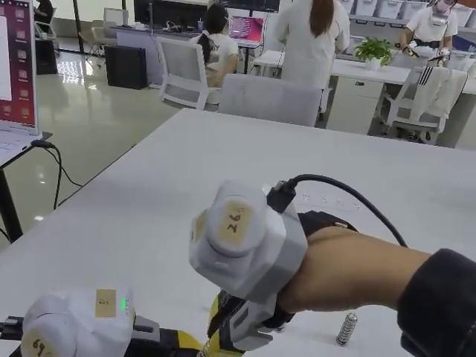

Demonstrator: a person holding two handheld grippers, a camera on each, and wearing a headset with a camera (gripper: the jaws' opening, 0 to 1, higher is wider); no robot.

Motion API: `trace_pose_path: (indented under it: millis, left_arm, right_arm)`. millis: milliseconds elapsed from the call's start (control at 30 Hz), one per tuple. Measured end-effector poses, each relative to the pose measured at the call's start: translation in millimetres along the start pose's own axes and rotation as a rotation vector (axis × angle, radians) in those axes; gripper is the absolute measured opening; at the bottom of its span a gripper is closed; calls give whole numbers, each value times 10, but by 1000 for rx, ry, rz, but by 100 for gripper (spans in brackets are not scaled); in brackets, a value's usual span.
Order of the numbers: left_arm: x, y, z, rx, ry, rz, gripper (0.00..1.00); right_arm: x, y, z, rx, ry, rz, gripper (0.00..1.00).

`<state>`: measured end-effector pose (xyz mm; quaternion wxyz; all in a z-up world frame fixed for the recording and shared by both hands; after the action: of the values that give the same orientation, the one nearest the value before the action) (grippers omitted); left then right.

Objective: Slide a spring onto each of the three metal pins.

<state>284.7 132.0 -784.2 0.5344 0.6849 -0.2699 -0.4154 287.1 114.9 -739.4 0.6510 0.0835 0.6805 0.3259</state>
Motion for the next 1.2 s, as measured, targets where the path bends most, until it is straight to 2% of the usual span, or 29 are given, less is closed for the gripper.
trace_pose_path:
  millis: [233,433,600,867,1200]
  left_arm:
    - [-4,7,4,-7,2,5,2]
    - [-7,-1,-6,-17,7,9,2]
    - [-6,-10,-5,-18,6,8,2]
    - [-6,7,-15,-21,9,22,2]
    - [9,47,-20,-23,5,49,2]
  right_arm:
    - [13,62,6,-6,-4,27,8]
    - [11,49,18,-6,-5,28,8]
    - [15,53,12,-2,-1,37,13]
    - [31,-31,17,19,4,31,15]
    - [88,-72,10,38,14,30,13]
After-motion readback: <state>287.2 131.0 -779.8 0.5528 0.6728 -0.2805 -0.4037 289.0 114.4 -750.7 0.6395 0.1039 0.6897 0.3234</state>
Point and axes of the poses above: the centre of the closed fingertips' face, and the gripper's own axes: x roughly forward along the fingers, z roughly to its right, y roughly out of its top, the point moved 3 cm from there along -x, roughly backward along the fingers, and after that the axes turned 9 degrees about z, right-handed, at the moved point
